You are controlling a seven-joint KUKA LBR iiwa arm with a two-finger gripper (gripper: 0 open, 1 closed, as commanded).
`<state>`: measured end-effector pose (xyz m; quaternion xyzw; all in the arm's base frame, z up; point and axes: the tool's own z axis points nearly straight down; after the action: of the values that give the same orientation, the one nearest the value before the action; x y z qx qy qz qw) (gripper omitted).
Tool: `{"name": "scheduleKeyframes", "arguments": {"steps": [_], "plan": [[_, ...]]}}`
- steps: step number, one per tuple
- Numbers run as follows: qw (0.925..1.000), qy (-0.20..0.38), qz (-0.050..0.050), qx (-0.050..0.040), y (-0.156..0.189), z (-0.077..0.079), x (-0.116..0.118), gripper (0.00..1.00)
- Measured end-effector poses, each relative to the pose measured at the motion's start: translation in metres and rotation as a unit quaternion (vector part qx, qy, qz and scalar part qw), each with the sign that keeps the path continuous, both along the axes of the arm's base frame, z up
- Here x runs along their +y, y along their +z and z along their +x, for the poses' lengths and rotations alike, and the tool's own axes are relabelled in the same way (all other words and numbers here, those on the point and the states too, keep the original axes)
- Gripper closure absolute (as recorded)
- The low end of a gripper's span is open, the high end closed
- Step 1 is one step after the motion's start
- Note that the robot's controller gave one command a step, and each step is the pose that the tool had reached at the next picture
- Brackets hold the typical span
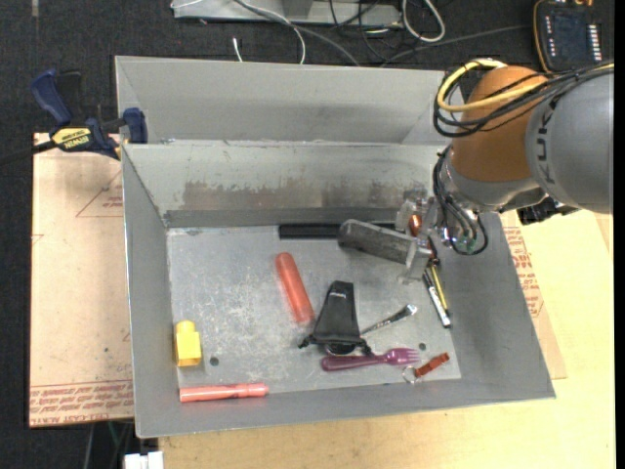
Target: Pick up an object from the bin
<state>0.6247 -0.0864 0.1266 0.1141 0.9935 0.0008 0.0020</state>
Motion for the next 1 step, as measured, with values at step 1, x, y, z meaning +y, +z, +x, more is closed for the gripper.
{"name": "scheduleKeyframes", "arguments": {"steps": [1], "plan": [[0.9926,0.121,-0.001,-0.0024,-0.0570,0.0290,-0.0210,0.00]]}}
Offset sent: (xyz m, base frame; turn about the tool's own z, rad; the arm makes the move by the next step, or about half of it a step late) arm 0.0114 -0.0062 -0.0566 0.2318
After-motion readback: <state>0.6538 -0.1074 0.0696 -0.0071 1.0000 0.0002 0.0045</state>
